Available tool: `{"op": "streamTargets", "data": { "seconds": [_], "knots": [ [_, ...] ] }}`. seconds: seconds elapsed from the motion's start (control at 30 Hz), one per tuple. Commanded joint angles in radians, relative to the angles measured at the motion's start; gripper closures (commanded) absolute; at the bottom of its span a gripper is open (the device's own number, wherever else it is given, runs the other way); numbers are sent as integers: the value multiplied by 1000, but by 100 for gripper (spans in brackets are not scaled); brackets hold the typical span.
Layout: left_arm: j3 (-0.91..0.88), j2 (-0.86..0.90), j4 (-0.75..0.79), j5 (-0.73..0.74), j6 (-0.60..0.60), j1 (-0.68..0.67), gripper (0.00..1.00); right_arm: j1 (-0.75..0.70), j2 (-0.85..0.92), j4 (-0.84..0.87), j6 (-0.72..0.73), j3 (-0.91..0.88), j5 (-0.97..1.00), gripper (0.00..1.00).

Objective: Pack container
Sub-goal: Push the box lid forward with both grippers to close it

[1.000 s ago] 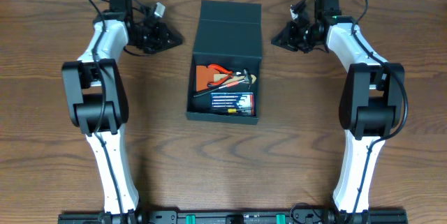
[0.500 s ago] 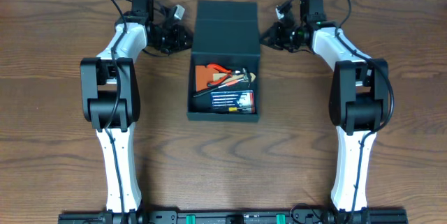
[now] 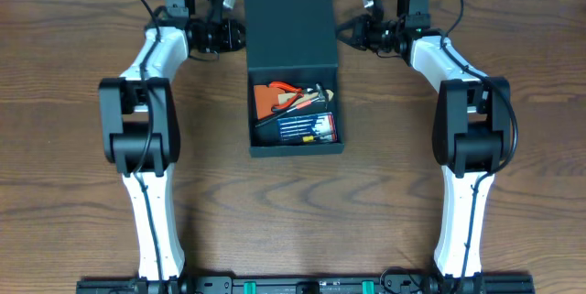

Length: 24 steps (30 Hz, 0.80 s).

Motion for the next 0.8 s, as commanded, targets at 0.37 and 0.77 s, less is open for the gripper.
{"op": "streamTargets", "data": {
  "seconds": [0.37,0.77],
  "knots": [
    [0,-448,-536,-185,192,-14,94,140,-496,-505,-275,8,561,99],
    [0,-712,-965,-546,217,-93,94,249,-930,-888,-350,8,916,99]
  ]
}}
